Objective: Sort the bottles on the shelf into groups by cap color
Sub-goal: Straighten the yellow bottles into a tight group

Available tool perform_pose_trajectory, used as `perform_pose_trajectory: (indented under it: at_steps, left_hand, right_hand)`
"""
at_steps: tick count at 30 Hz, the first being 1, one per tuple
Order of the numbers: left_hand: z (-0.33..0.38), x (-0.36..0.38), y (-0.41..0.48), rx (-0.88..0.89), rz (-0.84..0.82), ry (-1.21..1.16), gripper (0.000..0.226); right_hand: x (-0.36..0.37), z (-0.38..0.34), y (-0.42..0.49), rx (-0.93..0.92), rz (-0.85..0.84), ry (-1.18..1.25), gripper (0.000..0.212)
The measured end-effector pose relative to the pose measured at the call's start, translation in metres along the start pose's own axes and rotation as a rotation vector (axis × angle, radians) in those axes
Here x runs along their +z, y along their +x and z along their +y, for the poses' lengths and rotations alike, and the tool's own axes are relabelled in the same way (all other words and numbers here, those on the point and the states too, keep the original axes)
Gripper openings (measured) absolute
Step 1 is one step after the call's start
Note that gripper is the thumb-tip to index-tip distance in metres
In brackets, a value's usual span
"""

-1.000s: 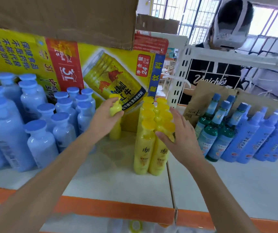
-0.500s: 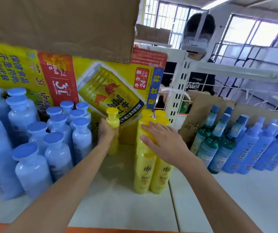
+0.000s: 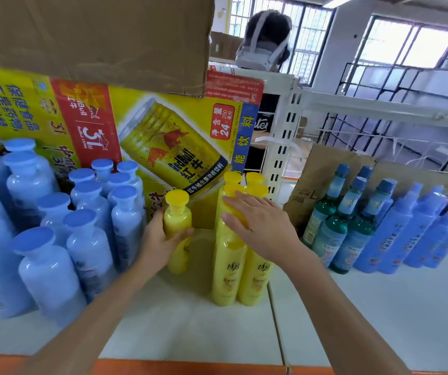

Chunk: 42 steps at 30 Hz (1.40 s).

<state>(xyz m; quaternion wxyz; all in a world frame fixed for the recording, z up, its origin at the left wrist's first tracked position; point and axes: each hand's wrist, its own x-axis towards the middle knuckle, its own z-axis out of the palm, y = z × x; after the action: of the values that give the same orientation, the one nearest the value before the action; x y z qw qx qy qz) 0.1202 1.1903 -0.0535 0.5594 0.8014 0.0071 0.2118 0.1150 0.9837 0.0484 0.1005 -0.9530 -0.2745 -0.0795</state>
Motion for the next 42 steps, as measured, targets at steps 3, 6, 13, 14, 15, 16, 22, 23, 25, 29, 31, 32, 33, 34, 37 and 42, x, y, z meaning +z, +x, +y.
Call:
perform_pose_trajectory:
  at_steps: [3, 6, 13, 14, 15, 16, 22, 23, 25, 29, 31, 32, 33, 34, 37, 42]
  left_hand:
    - [0.007, -0.005, -0.024, -0.003, -0.075, -0.073, 0.077]
    - [0.013, -0.008, -0.043, -0.014, -0.135, -0.109, 0.076]
    - [0.026, -0.004, -0.080, -0.004, -0.247, -0.142, 0.073]
    - [0.028, -0.002, -0.084, -0.007, -0.259, -0.161, 0.072]
    - [0.030, 0.001, -0.088, -0.010, -0.274, -0.187, 0.073]
    - [0.031, 0.004, -0.091, -0.010, -0.289, -0.208, 0.075]
    - [0.041, 0.020, -0.102, -0.030, -0.350, -0.249, 0.081]
    - [0.042, 0.023, -0.102, -0.037, -0.361, -0.254, 0.082]
    - [0.043, 0.028, -0.102, -0.046, -0.376, -0.272, 0.079]
    - [0.046, 0.036, -0.102, -0.029, -0.367, -0.292, 0.061]
    - [0.045, 0.036, -0.101, -0.015, -0.388, -0.305, 0.062]
    - [0.045, 0.035, -0.099, -0.015, -0.394, -0.308, 0.062]
    - [0.045, 0.034, -0.099, -0.021, -0.393, -0.306, 0.066]
    - [0.045, 0.032, -0.098, -0.018, -0.388, -0.291, 0.069]
    - [0.049, 0.028, -0.096, 0.052, -0.359, -0.153, 0.069]
    - [0.065, 0.019, -0.088, 0.158, -0.309, -0.105, 0.068]
  right_hand:
    - [0.001, 0.000, -0.001, 0.004, 0.045, 0.026, 0.048]
    - [0.003, 0.000, -0.003, -0.009, 0.140, 0.083, 0.043]
    - [0.010, -0.002, -0.021, -0.086, 0.328, 0.139, 0.042]
    - [0.011, -0.002, -0.027, -0.099, 0.347, 0.149, 0.044]
    - [0.013, -0.002, -0.033, -0.113, 0.373, 0.154, 0.045]
    - [0.014, -0.002, -0.039, -0.127, 0.411, 0.159, 0.043]
    - [0.028, 0.003, -0.087, -0.141, 0.667, 0.324, 0.027]
    - [0.033, 0.005, -0.094, -0.131, 0.668, 0.346, 0.026]
    - [0.044, 0.009, -0.109, -0.106, 0.632, 0.365, 0.025]
    - [0.074, 0.013, -0.130, 0.027, 0.442, 0.418, 0.033]
    - [0.088, 0.012, -0.136, 0.093, 0.320, 0.467, 0.042]
    - [0.094, 0.011, -0.137, 0.122, 0.257, 0.505, 0.043]
    - [0.099, 0.008, -0.137, 0.153, 0.195, 0.550, 0.044]
    - [0.103, 0.006, -0.137, 0.184, 0.141, 0.597, 0.048]
    - [0.114, -0.003, -0.132, 0.237, 0.081, 0.715, 0.060]
    - [0.127, -0.014, -0.123, 0.249, 0.100, 0.742, 0.063]
